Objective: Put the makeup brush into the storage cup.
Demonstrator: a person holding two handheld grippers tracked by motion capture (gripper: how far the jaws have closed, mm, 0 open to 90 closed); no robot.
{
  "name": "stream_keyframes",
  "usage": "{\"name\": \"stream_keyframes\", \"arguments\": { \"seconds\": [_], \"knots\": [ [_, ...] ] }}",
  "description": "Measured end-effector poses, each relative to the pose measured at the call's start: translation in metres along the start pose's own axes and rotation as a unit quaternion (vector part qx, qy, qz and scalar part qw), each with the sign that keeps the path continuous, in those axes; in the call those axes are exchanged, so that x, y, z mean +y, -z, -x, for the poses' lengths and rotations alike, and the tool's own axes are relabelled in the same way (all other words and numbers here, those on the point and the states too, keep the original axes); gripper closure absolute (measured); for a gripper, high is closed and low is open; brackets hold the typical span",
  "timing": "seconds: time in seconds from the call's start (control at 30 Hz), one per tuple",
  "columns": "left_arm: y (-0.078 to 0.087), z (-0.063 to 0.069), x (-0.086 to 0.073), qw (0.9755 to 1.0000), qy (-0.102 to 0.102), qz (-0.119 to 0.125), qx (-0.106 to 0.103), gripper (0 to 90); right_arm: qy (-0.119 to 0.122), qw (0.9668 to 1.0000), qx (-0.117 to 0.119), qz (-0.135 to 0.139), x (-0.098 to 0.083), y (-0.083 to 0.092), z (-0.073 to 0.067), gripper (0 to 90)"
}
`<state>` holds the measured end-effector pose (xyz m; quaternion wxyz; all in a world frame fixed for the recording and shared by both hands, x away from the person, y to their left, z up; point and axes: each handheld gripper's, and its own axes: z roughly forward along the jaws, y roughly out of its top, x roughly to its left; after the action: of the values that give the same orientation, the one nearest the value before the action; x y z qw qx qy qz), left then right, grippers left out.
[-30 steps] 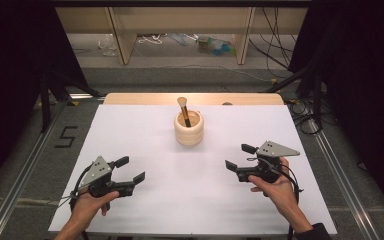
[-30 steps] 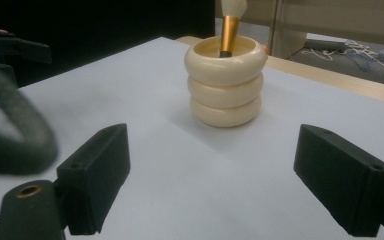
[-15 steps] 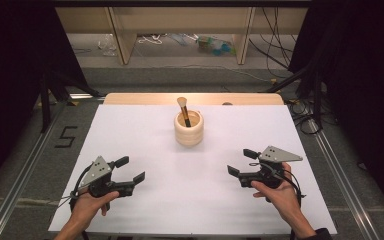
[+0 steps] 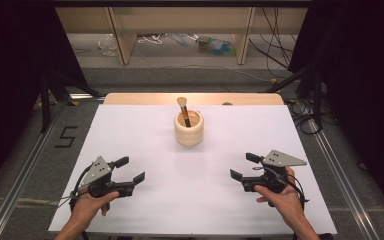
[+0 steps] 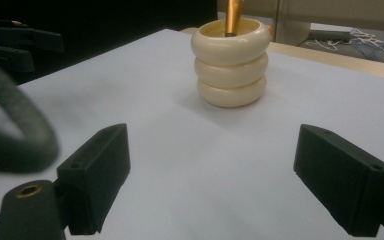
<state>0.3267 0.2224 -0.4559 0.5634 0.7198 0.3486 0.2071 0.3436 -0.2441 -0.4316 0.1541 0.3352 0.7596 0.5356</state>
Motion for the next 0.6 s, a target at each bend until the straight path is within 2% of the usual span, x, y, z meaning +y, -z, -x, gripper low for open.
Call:
{"name": "stream_keyframes", "arguments": {
  "seconds": [0.17,0.23,0.33,0.4,0.6],
  "knots": [
    [0.000,0.000,0.000,1.0000,-0.001,0.000,0.001,17.7,-0.008,1.0000,0.005,0.000,-0.004,0.004,-0.002,16.0],
    [0.000,0.000,0.000,1.0000,-0.001,0.000,0.001,17.7,-0.004,1.0000,0.001,-0.008,-0.005,0.006,-0.003,16.0],
    [0.000,0.000,0.000,1.0000,-0.001,0.000,0.001,17.7,-0.003,1.0000,0.000,0.000,-0.007,0.006,-0.004,16.0],
    [0.000,-0.001,0.000,1.0000,-0.001,0.000,0.002,17.7,-0.002,0.9999,0.000,-0.013,-0.007,0.009,-0.005,16.0],
    [0.000,0.000,0.000,1.0000,-0.001,0.000,0.000,17.7,0.004,0.9999,-0.001,-0.011,-0.010,0.011,-0.007,16.0]
  ]
}}
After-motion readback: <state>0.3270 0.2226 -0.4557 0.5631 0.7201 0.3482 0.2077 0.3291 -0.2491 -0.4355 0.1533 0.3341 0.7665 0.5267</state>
